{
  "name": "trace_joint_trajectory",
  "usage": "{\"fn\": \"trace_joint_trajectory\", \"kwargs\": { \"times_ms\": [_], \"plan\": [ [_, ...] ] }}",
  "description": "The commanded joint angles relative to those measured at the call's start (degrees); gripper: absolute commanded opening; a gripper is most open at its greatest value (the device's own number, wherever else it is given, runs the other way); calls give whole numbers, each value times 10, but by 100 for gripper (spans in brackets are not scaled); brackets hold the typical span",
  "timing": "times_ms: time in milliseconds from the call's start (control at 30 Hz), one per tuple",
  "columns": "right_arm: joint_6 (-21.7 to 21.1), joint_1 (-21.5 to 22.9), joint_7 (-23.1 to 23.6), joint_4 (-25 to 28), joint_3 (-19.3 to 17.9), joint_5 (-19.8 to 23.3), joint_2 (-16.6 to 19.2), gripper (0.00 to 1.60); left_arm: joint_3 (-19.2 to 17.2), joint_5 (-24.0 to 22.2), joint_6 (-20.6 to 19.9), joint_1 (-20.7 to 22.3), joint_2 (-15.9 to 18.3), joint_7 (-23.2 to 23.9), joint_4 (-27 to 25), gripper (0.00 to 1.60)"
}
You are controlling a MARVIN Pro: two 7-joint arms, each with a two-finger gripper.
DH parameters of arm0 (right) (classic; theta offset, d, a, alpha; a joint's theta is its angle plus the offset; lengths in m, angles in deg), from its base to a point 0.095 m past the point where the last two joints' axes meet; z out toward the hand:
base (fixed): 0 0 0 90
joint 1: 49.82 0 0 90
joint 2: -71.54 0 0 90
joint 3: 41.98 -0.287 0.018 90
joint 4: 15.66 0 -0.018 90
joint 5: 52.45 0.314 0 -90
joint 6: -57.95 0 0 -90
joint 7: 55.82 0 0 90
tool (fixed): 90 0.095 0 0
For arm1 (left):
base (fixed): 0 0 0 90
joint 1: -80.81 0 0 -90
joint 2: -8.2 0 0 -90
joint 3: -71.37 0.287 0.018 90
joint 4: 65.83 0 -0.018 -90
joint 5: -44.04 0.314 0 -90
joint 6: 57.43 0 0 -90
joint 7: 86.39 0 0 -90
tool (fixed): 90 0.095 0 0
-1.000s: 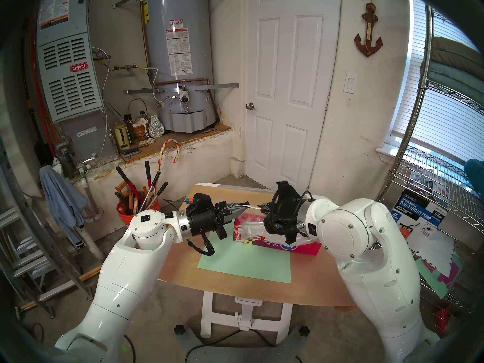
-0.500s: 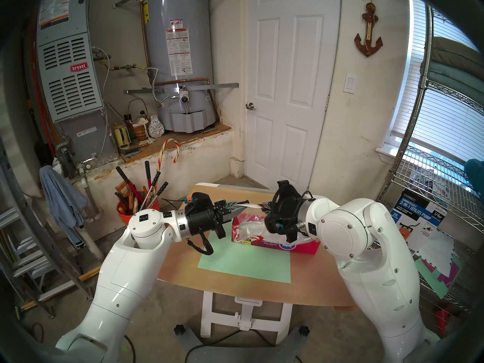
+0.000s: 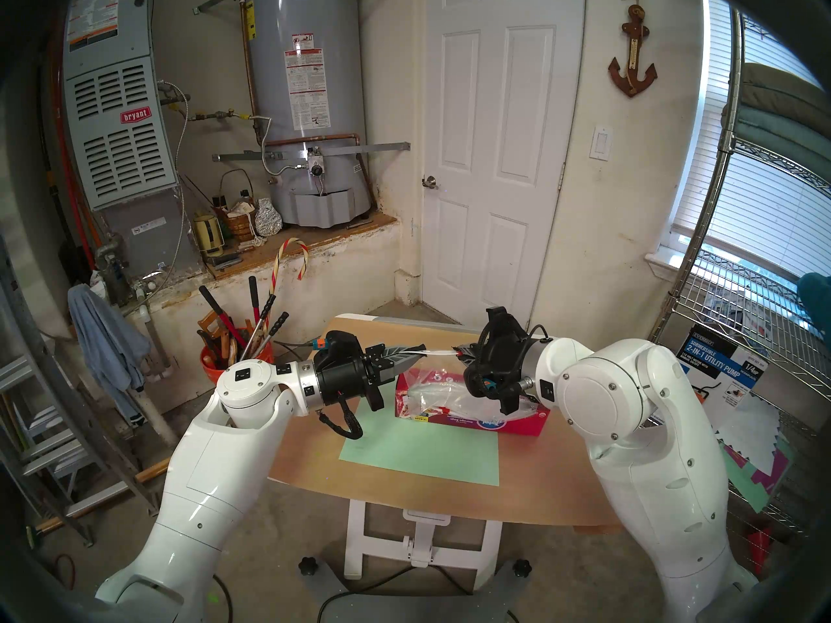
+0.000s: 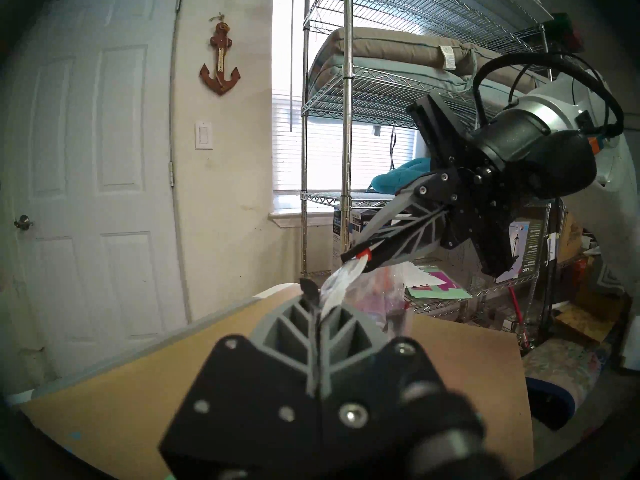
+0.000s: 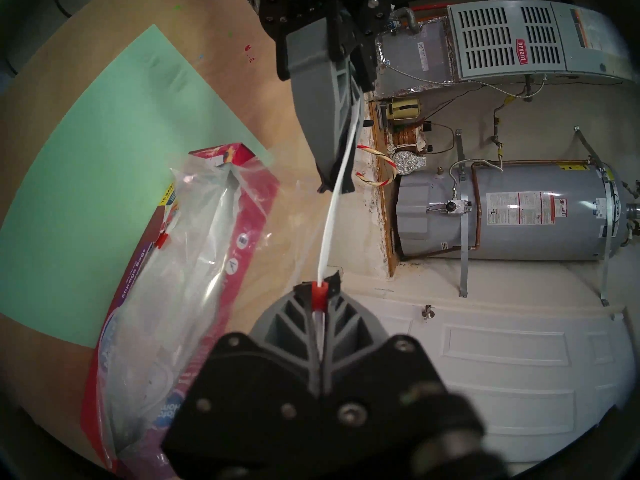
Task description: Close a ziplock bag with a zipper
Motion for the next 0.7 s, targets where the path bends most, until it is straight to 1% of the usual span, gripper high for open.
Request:
{"fn": "trace_joint_trajectory", "kwargs": {
  "times_ms": [0, 100, 200, 233, 467, 500, 533, 667],
  "plan": [
    [0, -12, 1, 14, -27, 6, 15, 0, -17, -8, -2, 2, 2, -6, -8, 0],
    [1, -16, 1, 17, -34, 9, 19, 0, -19, -8, -2, 1, 3, -7, -7, 0],
    [3, -26, -1, 20, -51, 16, 29, 0, -21, -9, -1, -2, 4, -7, -7, 0],
    [3, -26, -1, 20, -51, 16, 29, 0, -21, -9, -1, -2, 4, -7, -7, 0],
    [10, -46, -10, 19, -94, 29, 46, 0, -23, -10, 3, -5, 3, -9, -8, 0],
    [10, -49, -11, 21, -99, 30, 48, 0, -25, -8, 9, -6, 1, -14, -7, 0],
    [10, -49, -11, 21, -99, 30, 48, 0, -25, -8, 9, -6, 1, -14, -7, 0],
    [16, -62, -15, 22, -122, 38, 54, 0, -25, -9, 13, -3, 0, -13, -1, 0]
  ]
}}
